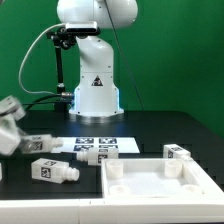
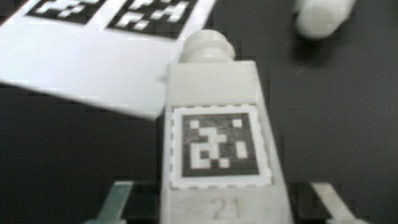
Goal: Assemble one leg
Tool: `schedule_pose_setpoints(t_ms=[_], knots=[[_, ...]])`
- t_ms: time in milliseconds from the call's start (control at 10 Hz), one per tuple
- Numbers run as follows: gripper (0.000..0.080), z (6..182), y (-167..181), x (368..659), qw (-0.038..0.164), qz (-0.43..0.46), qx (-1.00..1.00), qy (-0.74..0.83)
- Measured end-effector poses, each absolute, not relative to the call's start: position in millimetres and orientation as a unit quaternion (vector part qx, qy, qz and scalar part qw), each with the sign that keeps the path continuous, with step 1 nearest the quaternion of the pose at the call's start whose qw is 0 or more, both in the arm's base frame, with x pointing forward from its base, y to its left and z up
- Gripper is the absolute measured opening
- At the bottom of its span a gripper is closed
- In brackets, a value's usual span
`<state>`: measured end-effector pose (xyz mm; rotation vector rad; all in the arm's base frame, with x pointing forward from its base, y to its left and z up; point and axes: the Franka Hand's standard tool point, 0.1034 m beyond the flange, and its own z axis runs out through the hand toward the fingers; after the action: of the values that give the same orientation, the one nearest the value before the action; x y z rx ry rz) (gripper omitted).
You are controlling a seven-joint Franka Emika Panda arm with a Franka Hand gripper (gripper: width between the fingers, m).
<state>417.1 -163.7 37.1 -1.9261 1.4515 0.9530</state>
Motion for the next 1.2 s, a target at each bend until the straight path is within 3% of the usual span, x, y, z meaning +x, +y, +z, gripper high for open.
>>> schedule_pose_setpoints(t_ms=[200,300,400,600,700,800,1000,1200], knots=[[0.0284,83.5,-121,467,0.232,0.28,-0.749,0.553],[0.0284,96.2,-112,475,0.222,0.258,-0.773,0.535],[0.0284,80.2,-126,474,0.196,0.217,-0.777,0.558],[0.0284,83.8,-117,484,0.172,0.156,-0.794,0.562],[0.0284,85.6,-112,492,0.15,0.121,-0.797,0.572],[0.0284,98.5,-91,510,0.117,0.1,-0.811,0.564],[0.0285,117.2,-57,555,0.079,0.025,-0.847,0.525],[0.0285,127.8,-39,576,0.063,-0.009,-0.864,0.5]])
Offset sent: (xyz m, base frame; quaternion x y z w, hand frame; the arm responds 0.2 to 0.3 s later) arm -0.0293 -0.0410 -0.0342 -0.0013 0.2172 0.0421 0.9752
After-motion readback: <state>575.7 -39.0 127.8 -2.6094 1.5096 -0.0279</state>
